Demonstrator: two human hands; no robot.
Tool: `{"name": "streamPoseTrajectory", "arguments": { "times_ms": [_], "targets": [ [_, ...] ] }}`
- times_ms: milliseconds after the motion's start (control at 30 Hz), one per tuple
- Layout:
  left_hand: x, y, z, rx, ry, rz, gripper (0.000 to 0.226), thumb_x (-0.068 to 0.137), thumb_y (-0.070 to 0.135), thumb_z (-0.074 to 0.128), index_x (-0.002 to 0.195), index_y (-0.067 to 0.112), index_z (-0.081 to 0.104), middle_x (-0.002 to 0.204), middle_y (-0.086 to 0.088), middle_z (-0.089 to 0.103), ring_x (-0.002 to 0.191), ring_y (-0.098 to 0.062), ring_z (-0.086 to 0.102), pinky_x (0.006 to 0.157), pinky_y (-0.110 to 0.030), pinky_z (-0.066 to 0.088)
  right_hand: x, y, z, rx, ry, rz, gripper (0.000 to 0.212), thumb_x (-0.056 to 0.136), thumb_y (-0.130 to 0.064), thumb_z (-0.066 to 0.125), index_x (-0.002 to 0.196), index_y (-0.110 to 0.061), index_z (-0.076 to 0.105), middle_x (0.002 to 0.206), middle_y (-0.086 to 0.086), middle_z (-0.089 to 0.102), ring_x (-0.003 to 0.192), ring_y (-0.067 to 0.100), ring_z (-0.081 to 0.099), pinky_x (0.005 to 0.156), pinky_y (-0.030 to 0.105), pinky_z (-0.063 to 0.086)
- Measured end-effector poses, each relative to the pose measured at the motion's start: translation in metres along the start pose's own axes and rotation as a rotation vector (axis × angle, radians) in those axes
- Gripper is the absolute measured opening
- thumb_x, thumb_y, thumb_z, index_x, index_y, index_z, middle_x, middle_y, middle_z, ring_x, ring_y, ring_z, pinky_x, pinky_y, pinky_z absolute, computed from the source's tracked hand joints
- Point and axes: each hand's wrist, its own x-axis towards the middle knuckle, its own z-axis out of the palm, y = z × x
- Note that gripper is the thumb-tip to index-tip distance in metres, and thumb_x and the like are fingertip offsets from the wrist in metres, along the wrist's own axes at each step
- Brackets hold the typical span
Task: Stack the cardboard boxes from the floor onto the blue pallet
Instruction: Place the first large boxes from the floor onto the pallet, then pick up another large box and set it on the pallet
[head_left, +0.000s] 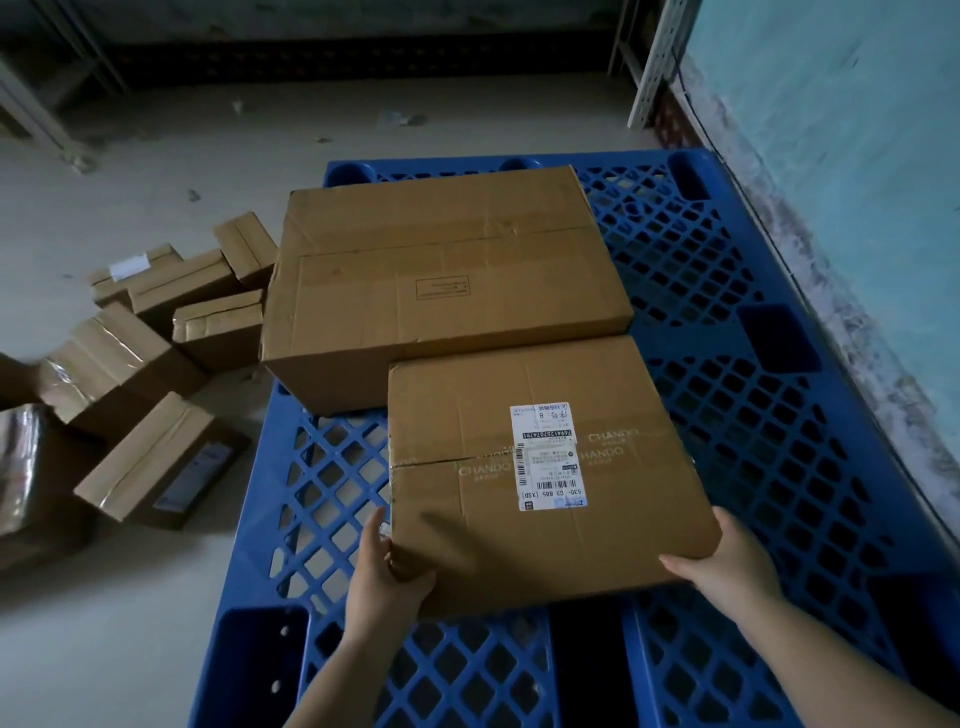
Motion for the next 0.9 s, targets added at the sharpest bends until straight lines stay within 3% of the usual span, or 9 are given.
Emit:
{"name": "streamPoseTrajectory", "arguments": {
  "times_ms": [67, 200, 300, 333, 433, 533, 600, 733, 900],
  "targets": [
    [0.003, -0.001, -0.003, -0.031, -0.024, -0.007, 0.088, 0.079, -0.002, 0.062, 0.146, 0.030, 0.013, 0.139, -0.008, 0.046, 0.125, -0.031, 0.045, 0.095, -0.045, 0.045, 0.000, 0.002, 0.009, -0.028, 0.006, 0.007, 0.075, 0.068, -0.017, 0.079, 0.132, -0.006, 0.040, 0.126, 0.015, 0.052, 0.111, 0.031, 0.053, 0.092, 0.042, 0.046],
    [0.000, 0.005, -0.006, -0.004, -0.063, 0.056, 0.078, 0.081, 0.001, 0.061, 0.143, 0.030, 0.023, 0.141, -0.006, 0.043, 0.117, -0.025, 0.050, 0.067, -0.026, 0.050, -0.003, -0.008, 0.015, -0.275, -0.033, 0.022, 0.088, 0.075, -0.030, 0.072, 0.142, -0.005, 0.021, 0.139, 0.015, 0.041, 0.122, 0.031, 0.045, 0.094, 0.042, 0.046],
    [-0.014, 0.027, -0.015, 0.090, -0.070, 0.168, 0.075, 0.080, 0.006, 0.064, 0.142, 0.030, 0.030, 0.146, -0.002, 0.039, 0.129, -0.019, 0.042, 0.080, -0.025, 0.040, -0.019, -0.040, 0.003, -0.571, -0.013, -0.068, 0.102, 0.074, -0.048, 0.068, 0.146, -0.019, 0.003, 0.153, 0.004, 0.020, 0.141, 0.027, 0.015, 0.097, 0.045, 0.042],
    [-0.021, 0.041, -0.021, 0.107, -0.061, 0.209, 0.073, 0.079, 0.009, 0.065, 0.141, 0.030, 0.032, 0.145, 0.001, 0.041, 0.128, -0.016, 0.041, 0.081, -0.024, 0.038, -0.027, -0.059, -0.004, -0.561, 0.004, -0.135, 0.103, 0.072, -0.050, 0.069, 0.146, -0.023, 0.003, 0.154, 0.002, 0.018, 0.142, 0.025, 0.013, 0.097, 0.044, 0.041],
    [-0.053, 0.099, -0.053, 0.053, -0.017, 0.288, 0.070, 0.078, 0.015, 0.069, 0.136, 0.033, 0.036, 0.128, 0.012, 0.046, 0.117, -0.006, 0.040, 0.080, -0.021, 0.041, -0.062, -0.131, -0.035, -0.274, -0.058, -0.378, 0.104, 0.067, -0.044, 0.076, 0.146, -0.031, 0.010, 0.153, -0.003, 0.025, 0.136, 0.021, 0.030, 0.099, 0.039, 0.039],
    [-0.102, 0.174, -0.103, -0.036, 0.027, 0.337, 0.064, 0.075, 0.014, 0.071, 0.131, 0.028, 0.043, 0.109, 0.017, 0.053, 0.112, -0.017, 0.054, 0.089, -0.036, 0.048, -0.118, -0.213, -0.087, -0.078, -0.235, -0.681, 0.106, 0.061, -0.040, 0.079, 0.145, -0.035, 0.013, 0.148, -0.009, 0.033, 0.131, 0.011, 0.038, 0.099, 0.033, 0.037],
    [-0.145, 0.222, -0.141, -0.098, 0.044, 0.367, 0.064, 0.075, 0.010, 0.071, 0.132, 0.024, 0.044, 0.109, 0.010, 0.058, 0.101, -0.016, 0.059, 0.086, -0.035, 0.050, -0.167, -0.264, -0.134, 0.031, -0.278, -0.796, 0.111, 0.053, -0.043, 0.077, 0.144, -0.033, 0.015, 0.146, -0.008, 0.036, 0.126, 0.005, 0.038, 0.104, 0.036, 0.034],
    [-0.257, 0.296, -0.216, -0.078, 0.082, 0.413, 0.058, 0.077, 0.008, 0.068, 0.129, 0.024, 0.048, 0.123, -0.003, 0.054, 0.103, -0.019, 0.057, 0.090, -0.039, 0.048, -0.263, -0.328, -0.229, 0.105, -0.264, -0.887, 0.108, 0.055, -0.042, 0.076, 0.145, -0.027, 0.018, 0.138, -0.001, 0.047, 0.120, 0.011, 0.045, 0.098, 0.034, 0.037],
    [-0.389, 0.313, -0.284, -0.086, 0.189, 0.356, 0.061, 0.079, 0.015, 0.068, 0.133, 0.024, 0.043, 0.120, -0.004, 0.055, 0.102, -0.020, 0.054, 0.075, -0.027, 0.045, -0.357, -0.357, -0.290, 0.134, -0.303, -0.883, 0.095, 0.064, -0.029, 0.078, 0.143, -0.019, 0.026, 0.137, 0.008, 0.046, 0.117, 0.022, 0.049, 0.092, 0.038, 0.043]
  ]
}}
